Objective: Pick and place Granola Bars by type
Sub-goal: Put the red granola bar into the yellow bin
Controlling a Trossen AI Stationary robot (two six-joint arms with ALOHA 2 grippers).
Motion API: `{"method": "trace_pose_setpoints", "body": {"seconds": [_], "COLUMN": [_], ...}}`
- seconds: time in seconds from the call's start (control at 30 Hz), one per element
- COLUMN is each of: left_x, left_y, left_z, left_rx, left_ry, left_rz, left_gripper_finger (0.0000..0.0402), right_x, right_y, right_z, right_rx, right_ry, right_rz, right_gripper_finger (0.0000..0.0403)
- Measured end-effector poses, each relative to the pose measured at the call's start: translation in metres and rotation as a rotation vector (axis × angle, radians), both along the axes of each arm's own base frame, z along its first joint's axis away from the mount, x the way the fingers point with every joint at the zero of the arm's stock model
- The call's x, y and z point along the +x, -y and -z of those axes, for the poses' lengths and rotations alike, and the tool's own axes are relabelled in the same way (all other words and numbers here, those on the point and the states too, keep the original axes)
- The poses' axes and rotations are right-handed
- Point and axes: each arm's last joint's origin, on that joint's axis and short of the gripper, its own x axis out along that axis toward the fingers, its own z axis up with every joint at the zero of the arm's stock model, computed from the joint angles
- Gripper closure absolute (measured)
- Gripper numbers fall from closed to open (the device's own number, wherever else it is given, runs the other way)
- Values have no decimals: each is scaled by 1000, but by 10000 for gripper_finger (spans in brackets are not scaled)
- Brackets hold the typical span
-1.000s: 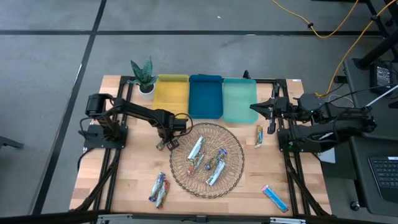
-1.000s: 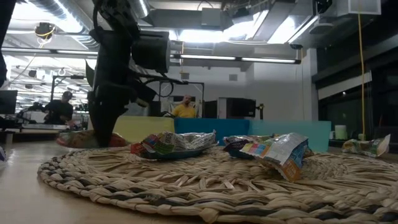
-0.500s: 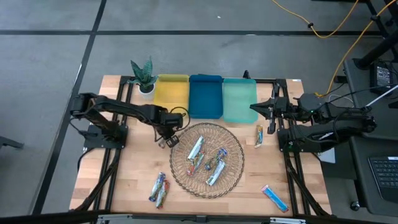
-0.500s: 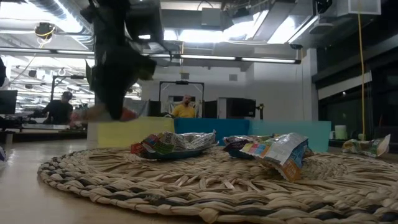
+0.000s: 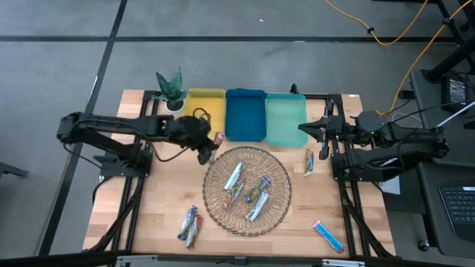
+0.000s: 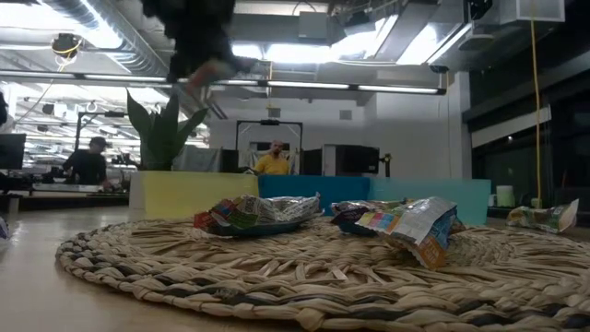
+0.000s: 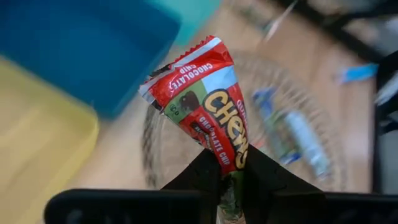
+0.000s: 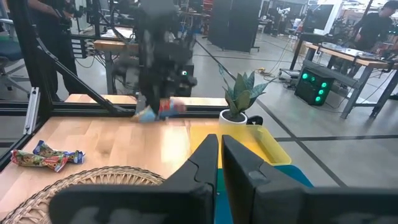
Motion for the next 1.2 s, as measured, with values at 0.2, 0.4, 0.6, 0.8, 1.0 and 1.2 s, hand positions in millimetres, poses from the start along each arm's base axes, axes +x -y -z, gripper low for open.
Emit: {"method": "trace_pose_setpoints", "body": {"seconds": [0.2, 0.4, 0.6, 0.8, 1.0, 1.2], "left_x": [-19, -29, -28, -21, -12, -5], "left_y": [0, 0, -9, -26, -48, -69], "left_z": [-27, -39, -63, -94, -114, -126], "left_rx": [40, 76, 98, 163, 180, 223], "left_ry": [151, 198, 172, 93, -37, -122], "left_rz": [-4, -2, -38, -82, -140, -155], "left_gripper_finger": [370, 369, 369, 369, 369, 369], "right_x": [0, 0, 1, 6, 14, 18], "right_y": [0, 0, 0, 0, -1, -1], "right_z": [0, 0, 0, 3, 7, 9], "right_rx": [0, 0, 0, 0, -2, -3], "right_ry": [0, 0, -3, -27, -62, -78], "right_rz": [0, 0, 0, 0, 0, 0], "right_gripper_finger": [377, 377, 377, 377, 377, 377]}}
